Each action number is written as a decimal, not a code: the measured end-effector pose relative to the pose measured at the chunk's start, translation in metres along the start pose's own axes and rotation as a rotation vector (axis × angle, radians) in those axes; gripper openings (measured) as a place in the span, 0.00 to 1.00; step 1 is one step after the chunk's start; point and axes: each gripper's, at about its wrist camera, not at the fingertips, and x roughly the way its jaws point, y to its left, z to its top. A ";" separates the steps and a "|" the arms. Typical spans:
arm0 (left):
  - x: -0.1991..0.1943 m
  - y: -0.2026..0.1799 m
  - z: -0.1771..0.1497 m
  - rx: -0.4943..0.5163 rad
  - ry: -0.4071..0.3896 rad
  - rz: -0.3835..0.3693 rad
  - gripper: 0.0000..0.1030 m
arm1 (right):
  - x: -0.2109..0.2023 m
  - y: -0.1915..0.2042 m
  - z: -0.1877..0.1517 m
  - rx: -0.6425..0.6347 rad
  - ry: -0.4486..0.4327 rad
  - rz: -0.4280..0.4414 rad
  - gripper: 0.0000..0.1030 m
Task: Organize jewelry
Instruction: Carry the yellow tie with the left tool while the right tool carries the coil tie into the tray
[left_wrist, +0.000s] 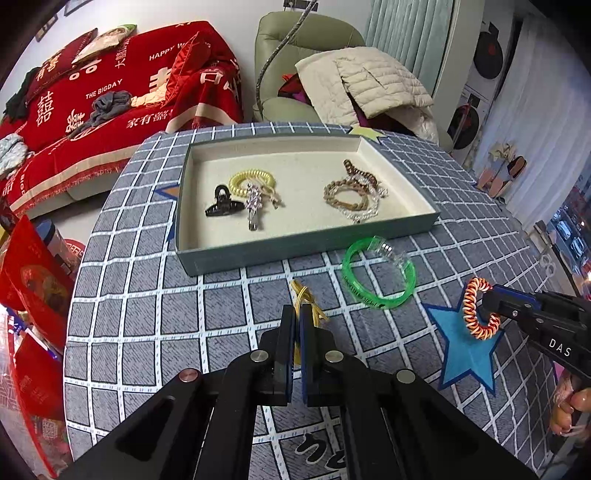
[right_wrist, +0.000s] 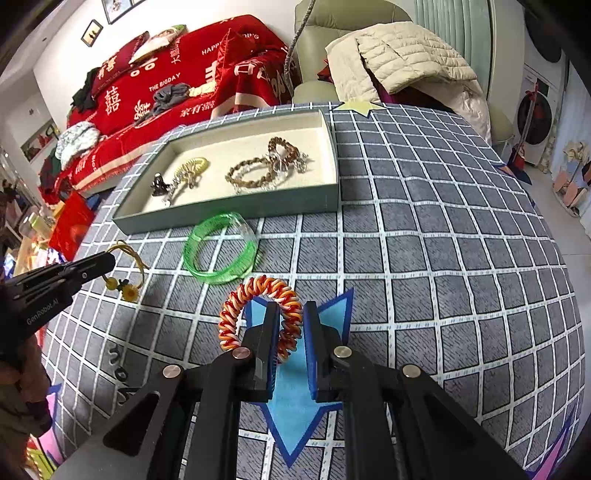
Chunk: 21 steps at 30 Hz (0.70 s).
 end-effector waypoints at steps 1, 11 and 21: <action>-0.002 0.000 0.002 0.000 -0.005 -0.003 0.23 | -0.001 0.000 0.002 0.002 -0.004 0.005 0.14; -0.012 -0.001 0.033 0.005 -0.066 0.003 0.23 | -0.012 0.000 0.034 0.018 -0.052 0.044 0.14; -0.009 -0.004 0.070 0.014 -0.109 0.016 0.23 | -0.013 0.007 0.081 -0.004 -0.103 0.061 0.14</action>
